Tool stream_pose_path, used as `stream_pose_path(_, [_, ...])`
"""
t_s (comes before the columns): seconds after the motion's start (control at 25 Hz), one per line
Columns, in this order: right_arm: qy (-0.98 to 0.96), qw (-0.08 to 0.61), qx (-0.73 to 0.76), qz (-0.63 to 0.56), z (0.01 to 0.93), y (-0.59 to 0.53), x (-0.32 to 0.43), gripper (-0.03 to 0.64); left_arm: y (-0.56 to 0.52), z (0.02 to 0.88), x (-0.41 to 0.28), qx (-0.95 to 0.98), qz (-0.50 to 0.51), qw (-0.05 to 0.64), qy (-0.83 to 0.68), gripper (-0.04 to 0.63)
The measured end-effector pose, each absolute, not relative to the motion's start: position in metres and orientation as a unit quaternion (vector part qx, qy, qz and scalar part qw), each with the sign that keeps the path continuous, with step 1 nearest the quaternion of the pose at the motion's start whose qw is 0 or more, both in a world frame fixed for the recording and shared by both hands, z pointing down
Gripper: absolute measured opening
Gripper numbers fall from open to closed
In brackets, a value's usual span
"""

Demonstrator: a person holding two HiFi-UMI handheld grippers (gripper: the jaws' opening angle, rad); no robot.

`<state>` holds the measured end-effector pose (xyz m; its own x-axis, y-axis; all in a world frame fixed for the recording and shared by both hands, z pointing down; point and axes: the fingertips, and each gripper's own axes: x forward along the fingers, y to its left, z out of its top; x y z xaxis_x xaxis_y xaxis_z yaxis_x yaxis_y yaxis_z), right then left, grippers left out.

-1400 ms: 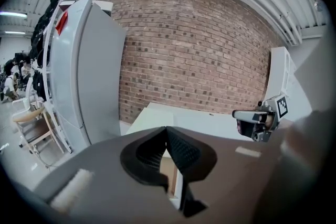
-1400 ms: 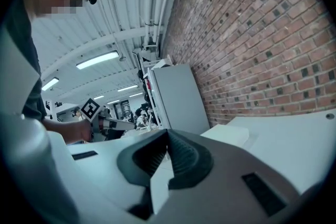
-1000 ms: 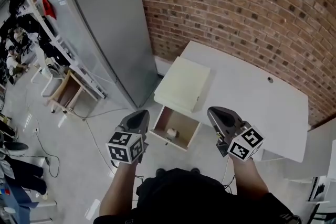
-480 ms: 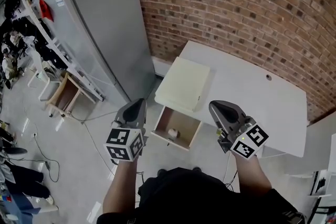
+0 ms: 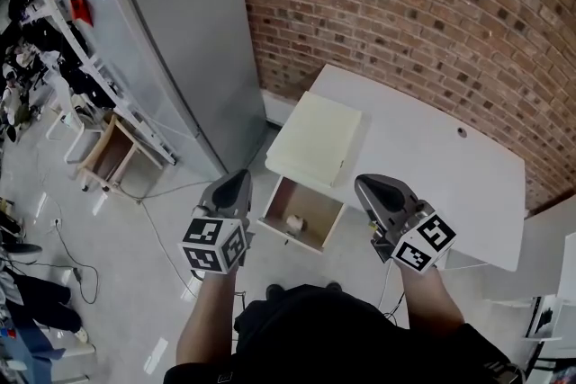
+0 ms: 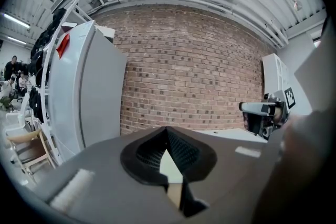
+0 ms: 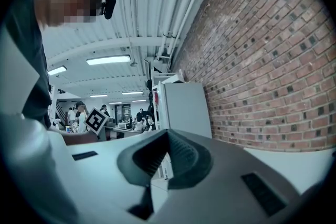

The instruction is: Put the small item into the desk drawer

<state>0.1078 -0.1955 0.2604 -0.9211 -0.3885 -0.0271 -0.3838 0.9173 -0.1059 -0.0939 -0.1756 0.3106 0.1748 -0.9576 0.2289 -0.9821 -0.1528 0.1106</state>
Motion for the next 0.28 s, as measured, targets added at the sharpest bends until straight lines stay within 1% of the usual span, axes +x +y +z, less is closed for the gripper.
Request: stream_pose_path(0.28, [0.979,0.024,-0.197,-0.051,0.2599,-0.1921,0.1087,0.012,-0.1712,0.3156,-0.0894,0.76,0.051,0.124,-0.635,0.012])
